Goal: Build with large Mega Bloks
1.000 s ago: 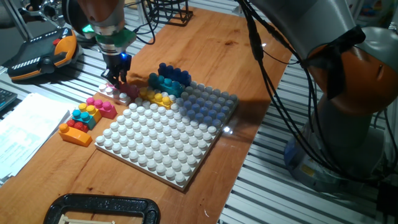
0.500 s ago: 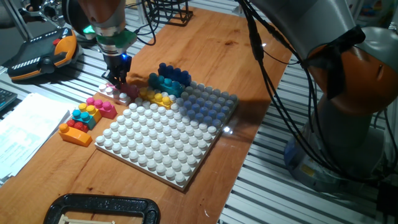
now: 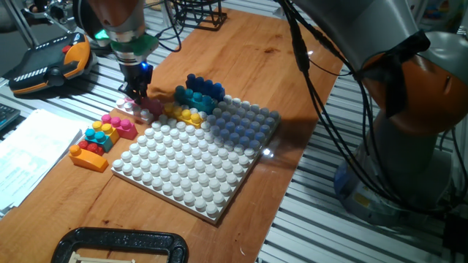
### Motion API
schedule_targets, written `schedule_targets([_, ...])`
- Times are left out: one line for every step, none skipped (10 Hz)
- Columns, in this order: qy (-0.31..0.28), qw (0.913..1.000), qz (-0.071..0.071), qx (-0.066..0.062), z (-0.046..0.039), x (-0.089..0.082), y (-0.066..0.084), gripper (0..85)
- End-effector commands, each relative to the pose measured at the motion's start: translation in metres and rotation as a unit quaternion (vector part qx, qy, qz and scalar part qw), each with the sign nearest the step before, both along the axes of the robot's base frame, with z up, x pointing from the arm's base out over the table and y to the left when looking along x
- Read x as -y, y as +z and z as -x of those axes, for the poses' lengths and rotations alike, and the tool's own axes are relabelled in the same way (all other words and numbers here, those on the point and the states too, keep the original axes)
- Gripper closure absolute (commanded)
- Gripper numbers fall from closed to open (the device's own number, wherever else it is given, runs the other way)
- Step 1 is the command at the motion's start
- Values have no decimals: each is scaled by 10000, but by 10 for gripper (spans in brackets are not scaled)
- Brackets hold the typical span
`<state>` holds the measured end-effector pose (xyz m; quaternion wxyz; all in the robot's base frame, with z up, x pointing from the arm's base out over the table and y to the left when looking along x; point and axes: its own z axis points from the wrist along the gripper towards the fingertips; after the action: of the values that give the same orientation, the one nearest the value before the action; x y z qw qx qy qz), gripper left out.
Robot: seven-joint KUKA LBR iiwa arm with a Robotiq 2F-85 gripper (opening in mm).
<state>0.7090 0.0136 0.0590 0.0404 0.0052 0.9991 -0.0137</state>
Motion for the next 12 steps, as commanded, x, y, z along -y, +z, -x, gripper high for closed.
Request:
schedule_targets([-40,10000,17,-16,-6,-24,54,850])
schedule_targets([-79,10000,14,-23,-28,-46,129,850])
schedule_targets([-141,9999,-13,-75,-56,-57,230,850])
schedule_targets([-173,9997,-67,-152,-65,-49,325,850])
schedule_targets([-213,9995,-68,-228,-46,-47,416,850])
schedule_targets([-307,9991,-40,-286,-5,-61,496,850])
schedule_targets([-347,9988,-48,-346,45,-71,568,850])
schedule_targets([-379,9985,-48,-384,96,-84,611,850])
schedule_targets([-425,9982,-55,-429,164,-107,651,850])
schedule_targets([-479,9978,-79,-459,252,-138,680,850])
schedule_targets([-532,9975,-80,-458,339,-170,690,850])
schedule_targets([-547,9975,-74,-434,339,-170,690,850])
